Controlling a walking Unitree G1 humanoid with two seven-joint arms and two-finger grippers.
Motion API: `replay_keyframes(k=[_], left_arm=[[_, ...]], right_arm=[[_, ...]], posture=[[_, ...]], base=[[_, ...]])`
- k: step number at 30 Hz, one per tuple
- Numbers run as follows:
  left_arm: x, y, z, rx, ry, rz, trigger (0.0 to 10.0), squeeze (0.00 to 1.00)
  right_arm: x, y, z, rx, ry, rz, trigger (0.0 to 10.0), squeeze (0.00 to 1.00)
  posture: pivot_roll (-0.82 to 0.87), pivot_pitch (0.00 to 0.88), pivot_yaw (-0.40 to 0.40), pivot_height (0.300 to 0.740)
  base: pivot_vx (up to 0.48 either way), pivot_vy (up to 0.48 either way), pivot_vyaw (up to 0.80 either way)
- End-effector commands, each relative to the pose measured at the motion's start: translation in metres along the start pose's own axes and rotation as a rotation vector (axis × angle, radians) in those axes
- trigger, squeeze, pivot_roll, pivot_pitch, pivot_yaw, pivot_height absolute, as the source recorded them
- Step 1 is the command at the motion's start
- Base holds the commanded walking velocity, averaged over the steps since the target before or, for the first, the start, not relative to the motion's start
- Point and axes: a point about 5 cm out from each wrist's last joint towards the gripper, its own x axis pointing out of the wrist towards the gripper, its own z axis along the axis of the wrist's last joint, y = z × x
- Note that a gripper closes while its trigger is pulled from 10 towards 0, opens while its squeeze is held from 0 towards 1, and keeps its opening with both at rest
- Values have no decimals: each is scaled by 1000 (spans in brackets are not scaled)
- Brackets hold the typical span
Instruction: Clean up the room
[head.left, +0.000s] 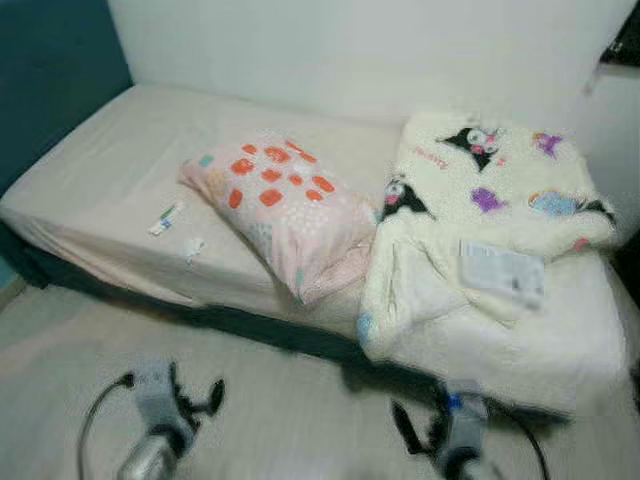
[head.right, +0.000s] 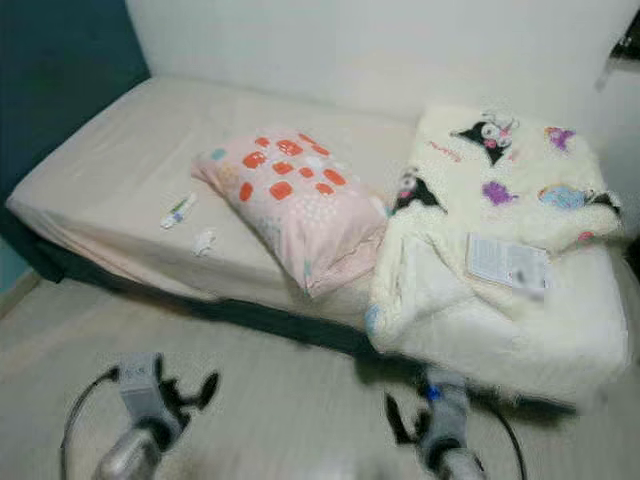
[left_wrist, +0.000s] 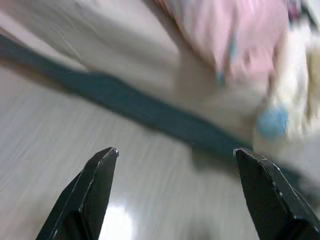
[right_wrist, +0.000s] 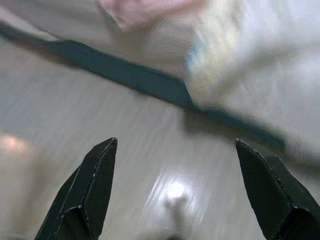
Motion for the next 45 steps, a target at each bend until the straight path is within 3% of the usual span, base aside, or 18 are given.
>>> replay_keyframes(k=[1,4,14,26,45], left_arm=[[-13,18,-9,5,37,59,10000,0],[-11,13,-9,22,39,34,10000,0],[-15,8,-17,16,55,22,10000,0],[-7,9,-5,33,27,6,10000,0],[-10,7,-12,31,56,3,10000,0]], right_arm=[[9,14,13,-37,-52,42,10000,0],[13,15,22,-57,-77,55,10000,0],[13,20,16,-80,-57,70,10000,0],[17,20,20,-112,-58,57,10000,0],[17,20,15,-95,-42,35,10000,0]], posture=[[-109,124,-49,740],[-110,122,-50,740],[-109,112,-57,740],[-108,99,-58,740],[-107,116,-52,740]], base=[[334,0,800],[333,0,800],[335,0,701],[340,0,0],[352,0,0]])
